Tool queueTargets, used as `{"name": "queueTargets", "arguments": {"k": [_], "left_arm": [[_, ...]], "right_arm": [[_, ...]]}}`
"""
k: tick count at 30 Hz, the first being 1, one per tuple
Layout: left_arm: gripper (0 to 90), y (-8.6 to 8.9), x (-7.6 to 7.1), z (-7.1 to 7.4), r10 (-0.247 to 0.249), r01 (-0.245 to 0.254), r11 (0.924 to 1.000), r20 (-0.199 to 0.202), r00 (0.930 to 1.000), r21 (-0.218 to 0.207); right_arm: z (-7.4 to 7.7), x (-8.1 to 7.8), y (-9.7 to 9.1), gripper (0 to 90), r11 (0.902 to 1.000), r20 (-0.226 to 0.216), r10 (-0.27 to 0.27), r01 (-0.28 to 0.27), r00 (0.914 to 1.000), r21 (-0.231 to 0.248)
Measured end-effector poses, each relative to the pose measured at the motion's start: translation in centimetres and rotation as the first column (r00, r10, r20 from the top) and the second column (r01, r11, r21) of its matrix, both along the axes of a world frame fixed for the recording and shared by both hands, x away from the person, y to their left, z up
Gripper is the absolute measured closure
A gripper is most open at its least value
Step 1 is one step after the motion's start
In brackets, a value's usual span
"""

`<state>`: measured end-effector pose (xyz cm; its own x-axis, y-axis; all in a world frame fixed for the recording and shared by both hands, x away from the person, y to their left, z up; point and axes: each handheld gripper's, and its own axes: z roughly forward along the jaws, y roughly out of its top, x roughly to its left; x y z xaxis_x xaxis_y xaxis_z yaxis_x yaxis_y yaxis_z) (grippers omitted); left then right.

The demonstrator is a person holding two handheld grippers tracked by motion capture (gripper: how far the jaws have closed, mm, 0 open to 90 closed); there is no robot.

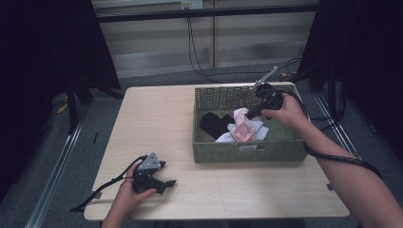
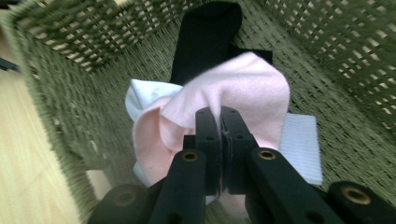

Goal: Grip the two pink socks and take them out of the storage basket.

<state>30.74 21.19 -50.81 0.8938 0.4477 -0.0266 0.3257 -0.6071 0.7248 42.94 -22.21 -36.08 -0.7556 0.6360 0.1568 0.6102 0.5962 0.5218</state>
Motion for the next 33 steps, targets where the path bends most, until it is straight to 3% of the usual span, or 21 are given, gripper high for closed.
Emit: {"name": "queueTargets", "arguments": {"k": [8, 16, 33], "left_arm": [[15.0, 0.0, 0.0, 0.0, 0.001, -0.001, 1.0, 0.0, 1.0, -0.001], [14.9, 0.0, 0.0, 0.0, 0.0, 0.0, 1.0, 0.0, 1.0, 0.0], [14.9, 0.0, 0.0, 0.0, 0.0, 0.0, 1.0, 0.0, 1.0, -0.001]], "right_arm": [[2.2, -0.3, -1.0, 87.2, 0.9998, 0.02, -0.013, 0.013, 0.9997, 0.012], [3.4, -0.3, -1.7, 87.2, 0.9991, 0.035, -0.028, 0.027, 0.999, 0.034], [6.5, -2.0, -2.7, 87.1, 0.9982, 0.065, 0.013, -0.017, 0.9978, 0.057]]}}
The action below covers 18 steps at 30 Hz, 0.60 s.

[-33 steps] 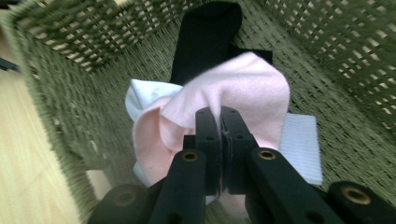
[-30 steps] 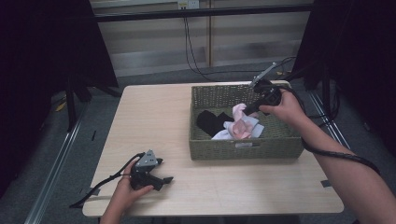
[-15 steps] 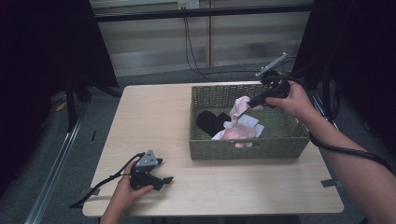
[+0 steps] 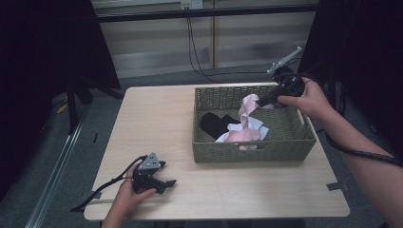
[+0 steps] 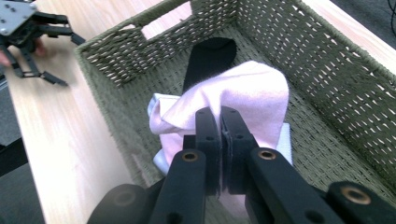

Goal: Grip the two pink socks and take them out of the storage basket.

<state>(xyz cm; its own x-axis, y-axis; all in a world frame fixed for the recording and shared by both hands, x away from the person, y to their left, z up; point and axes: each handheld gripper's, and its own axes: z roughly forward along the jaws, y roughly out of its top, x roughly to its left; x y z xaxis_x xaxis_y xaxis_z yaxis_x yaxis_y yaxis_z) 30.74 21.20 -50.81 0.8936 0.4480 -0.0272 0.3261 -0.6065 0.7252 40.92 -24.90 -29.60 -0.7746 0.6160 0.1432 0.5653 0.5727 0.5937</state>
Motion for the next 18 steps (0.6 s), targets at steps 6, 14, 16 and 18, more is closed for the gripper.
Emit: {"name": "queueTargets", "arguments": {"k": [6, 14, 16, 18], "left_arm": [[14.9, 0.0, 0.0, 0.0, 0.0, 0.0, 1.0, 0.0, 1.0, 0.001], [14.9, 0.0, 0.0, 0.0, 0.0, 0.0, 1.0, 0.0, 1.0, 0.001], [14.9, 0.0, 0.0, 0.0, 0.0, 0.0, 1.0, 0.0, 1.0, 0.0], [15.0, 0.0, 0.0, 0.0, 0.0, 0.0, 1.0, 0.0, 1.0, 0.001]], "right_arm": [[1.0, -1.0, -0.2, 87.1, 0.9997, 0.006, 0.024, -0.024, 0.9997, -0.005], [2.4, -2.4, 0.0, 87.1, 0.9976, 0.02, 0.068, -0.069, 0.9975, 0.011], [2.8, -2.8, 0.0, 87.1, 0.996, 0.03, 0.085, -0.086, 0.9959, 0.022], [3.0, -3.2, 0.0, 87.1, 0.9948, 0.041, 0.096, -0.097, 0.9946, 0.03]]}}
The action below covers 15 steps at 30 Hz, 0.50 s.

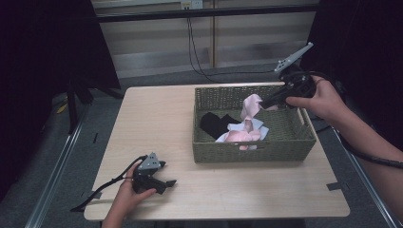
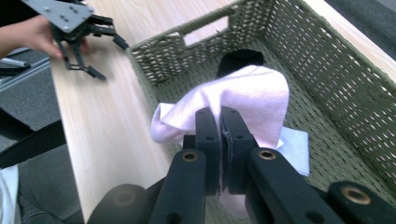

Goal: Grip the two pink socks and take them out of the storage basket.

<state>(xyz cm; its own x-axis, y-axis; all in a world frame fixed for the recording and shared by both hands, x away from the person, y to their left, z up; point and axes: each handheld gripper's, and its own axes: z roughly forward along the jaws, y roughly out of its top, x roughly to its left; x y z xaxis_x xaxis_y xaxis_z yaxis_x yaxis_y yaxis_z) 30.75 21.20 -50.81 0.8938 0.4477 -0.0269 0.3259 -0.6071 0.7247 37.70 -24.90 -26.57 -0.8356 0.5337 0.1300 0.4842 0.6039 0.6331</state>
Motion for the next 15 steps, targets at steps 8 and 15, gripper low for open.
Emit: {"name": "queueTargets", "arguments": {"k": [8, 15], "left_arm": [[14.9, 0.0, 0.0, 0.0, 0.0, 0.0, 1.0, 0.0, 1.0, 0.0], [14.9, 0.0, 0.0, 0.0, 0.0, 0.0, 1.0, 0.0, 1.0, 0.0]], "right_arm": [[0.3, -1.9, 0.4, 87.1, 0.9983, 0.009, 0.056, -0.056, 0.9984, 0.016], [0.2, -3.3, 0.8, 87.1, 0.995, 0.005, 0.095, -0.096, 0.9954, 0.029]]}}
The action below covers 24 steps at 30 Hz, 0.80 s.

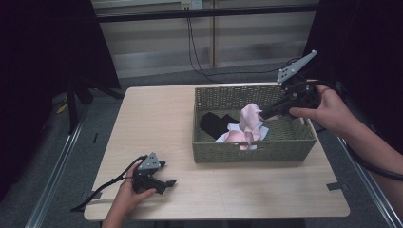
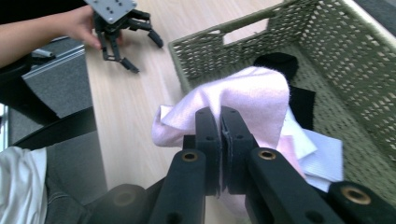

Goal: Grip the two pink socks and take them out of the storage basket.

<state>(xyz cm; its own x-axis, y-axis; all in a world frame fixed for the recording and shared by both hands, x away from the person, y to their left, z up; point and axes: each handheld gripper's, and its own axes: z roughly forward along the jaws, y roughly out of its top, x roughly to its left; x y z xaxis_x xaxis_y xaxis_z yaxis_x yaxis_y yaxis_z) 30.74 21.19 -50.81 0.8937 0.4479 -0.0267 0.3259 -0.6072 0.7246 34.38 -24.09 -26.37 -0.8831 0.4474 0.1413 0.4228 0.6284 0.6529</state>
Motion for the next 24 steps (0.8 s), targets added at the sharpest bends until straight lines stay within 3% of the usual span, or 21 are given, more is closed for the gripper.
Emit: {"name": "queueTargets", "arguments": {"k": [16, 24], "left_arm": [[14.9, 0.0, 0.0, 0.0, 0.002, -0.002, 1.0, 0.002, 1.0, -0.003], [14.9, 0.0, 0.0, 0.0, 0.004, -0.004, 1.0, -0.003, 1.0, -0.003]], "right_arm": [[-1.9, -2.8, 1.6, 87.0, 0.9946, -0.031, 0.104, -0.104, 0.9941, 0.002], [-4.5, -3.7, 2.8, 86.9, 0.989, -0.06, 0.146, -0.148, 0.9874, -0.014]]}}
